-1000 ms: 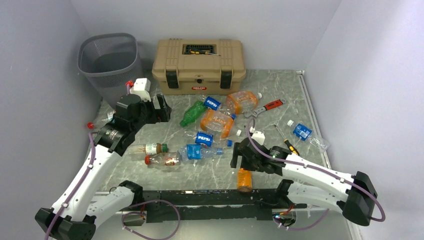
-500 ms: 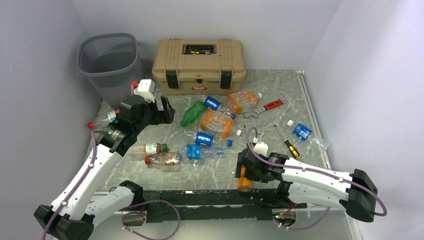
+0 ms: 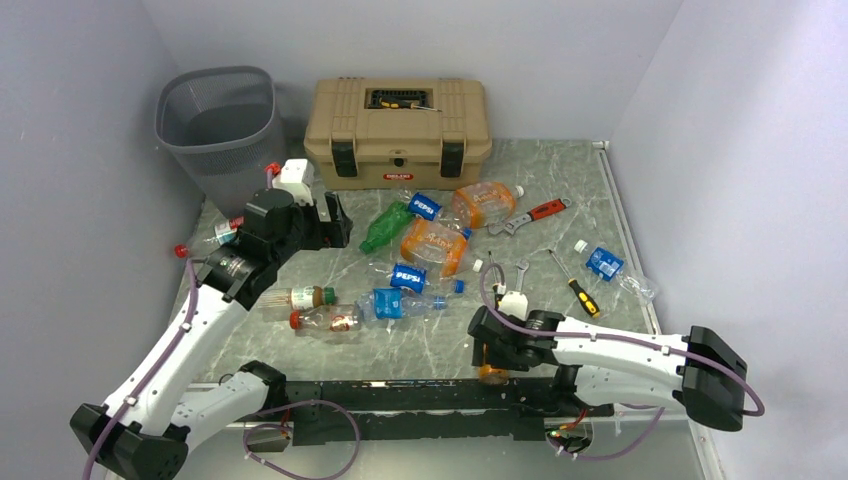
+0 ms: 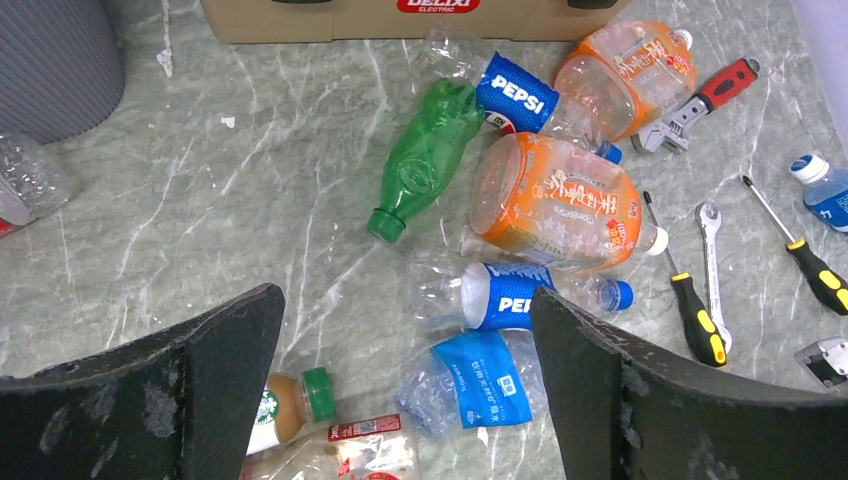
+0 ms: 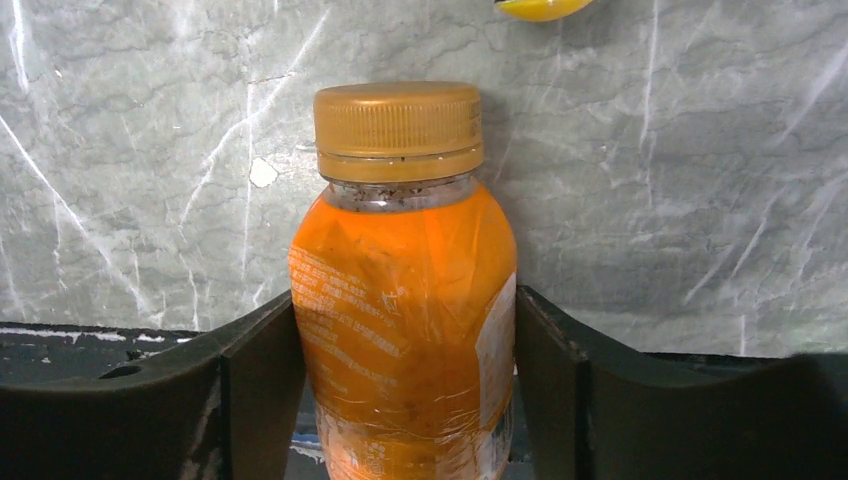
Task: Put the plastic bottles in the bin
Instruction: Pick up the plastic bottle from the corner of the board.
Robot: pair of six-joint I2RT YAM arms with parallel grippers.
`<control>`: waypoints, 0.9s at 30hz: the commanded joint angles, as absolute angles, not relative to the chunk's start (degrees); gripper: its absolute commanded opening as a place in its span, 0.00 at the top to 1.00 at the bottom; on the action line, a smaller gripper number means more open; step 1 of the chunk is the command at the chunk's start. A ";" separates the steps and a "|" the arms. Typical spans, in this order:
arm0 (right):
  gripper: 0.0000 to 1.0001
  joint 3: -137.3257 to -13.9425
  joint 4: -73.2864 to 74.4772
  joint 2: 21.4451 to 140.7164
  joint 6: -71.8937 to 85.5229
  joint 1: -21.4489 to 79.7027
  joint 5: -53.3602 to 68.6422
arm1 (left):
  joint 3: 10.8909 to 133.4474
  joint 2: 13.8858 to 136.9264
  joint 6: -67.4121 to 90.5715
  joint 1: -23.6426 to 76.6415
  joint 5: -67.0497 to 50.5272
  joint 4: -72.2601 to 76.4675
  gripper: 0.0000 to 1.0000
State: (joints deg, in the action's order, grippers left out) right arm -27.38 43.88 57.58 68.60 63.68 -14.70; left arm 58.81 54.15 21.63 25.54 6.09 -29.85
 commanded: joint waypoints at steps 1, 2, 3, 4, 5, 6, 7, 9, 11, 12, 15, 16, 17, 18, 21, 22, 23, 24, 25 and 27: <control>0.38 -26.70 40.95 58.54 69.40 65.17 -14.41 | 60.29 53.99 20.79 25.83 5.97 -28.92 0.02; 0.42 -26.90 40.62 58.37 69.19 65.66 -14.52 | 60.28 53.83 20.79 25.90 5.98 -28.91 0.02; 0.45 -27.64 40.46 57.98 68.84 66.29 -14.75 | 60.21 53.73 20.75 25.97 6.17 -28.86 0.02; 0.48 -28.69 40.54 57.32 68.45 67.02 -15.32 | 60.16 53.52 20.70 26.05 6.29 -28.84 0.02; 0.51 -29.98 40.74 56.44 67.81 68.11 -16.63 | 60.08 53.36 20.66 26.14 6.42 -28.79 0.02; 0.54 -31.54 40.84 55.42 66.87 69.44 -18.48 | 59.95 53.23 20.65 26.23 6.67 -28.63 0.02; 0.57 -33.28 40.89 54.12 65.52 70.96 -21.27 | 59.90 53.13 20.65 26.26 6.87 -28.58 0.03; 0.64 -36.06 39.12 51.26 60.47 72.65 -25.16 | 59.81 52.86 20.65 26.43 7.09 -28.43 0.03; 0.69 -37.55 34.48 49.24 53.72 73.10 -27.43 | 59.54 52.62 20.74 26.50 7.57 -27.84 0.04; 0.71 -37.89 31.37 48.41 49.56 73.12 -27.75 | 59.31 52.52 20.70 26.54 7.63 -27.46 0.04; 0.77 -37.70 19.15 46.00 37.74 73.29 -27.52 | 58.80 51.68 20.09 27.08 5.92 -25.89 0.04; 0.80 -37.19 14.39 45.11 34.14 73.30 -27.28 | 58.26 51.06 19.68 27.26 4.16 -24.64 0.03; 0.83 -36.31 9.60 44.22 30.21 73.30 -26.87 | 57.58 50.15 19.21 27.43 2.02 -22.87 0.03; 0.85 -35.18 2.31 43.61 25.40 73.30 -26.07 | 56.47 48.61 18.64 27.57 -0.52 -20.56 0.03; 1.00 -32.13 -10.89 44.22 15.89 73.30 -22.35 | 50.45 44.17 17.39 27.93 -9.61 -11.15 0.03; 1.00 -32.19 -12.92 45.39 13.57 73.30 -21.31 | 48.57 42.73 17.35 28.09 -12.25 -7.96 0.03; 1.00 -32.26 -14.56 46.41 11.51 73.30 -20.12 | 46.63 41.31 17.43 28.31 -14.86 -4.56 0.03; 1.00 -32.22 -16.23 47.64 9.88 73.30 -19.24 | 45.19 40.05 17.87 28.57 -17.29 -1.47 0.02; 1.00 -31.88 -18.15 48.13 8.69 73.34 -18.35 | 44.17 39.10 18.38 28.83 -20.17 1.78 0.02; 1.00 -31.16 -21.60 48.47 7.41 73.21 -17.45 | 43.79 38.14 18.71 29.00 -25.12 3.25 0.01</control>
State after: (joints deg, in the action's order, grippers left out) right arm -32.29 -6.57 47.55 17.69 72.97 -21.02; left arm 44.91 40.40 18.90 28.34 -11.42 -10.11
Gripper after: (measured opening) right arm 0.682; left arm 0.985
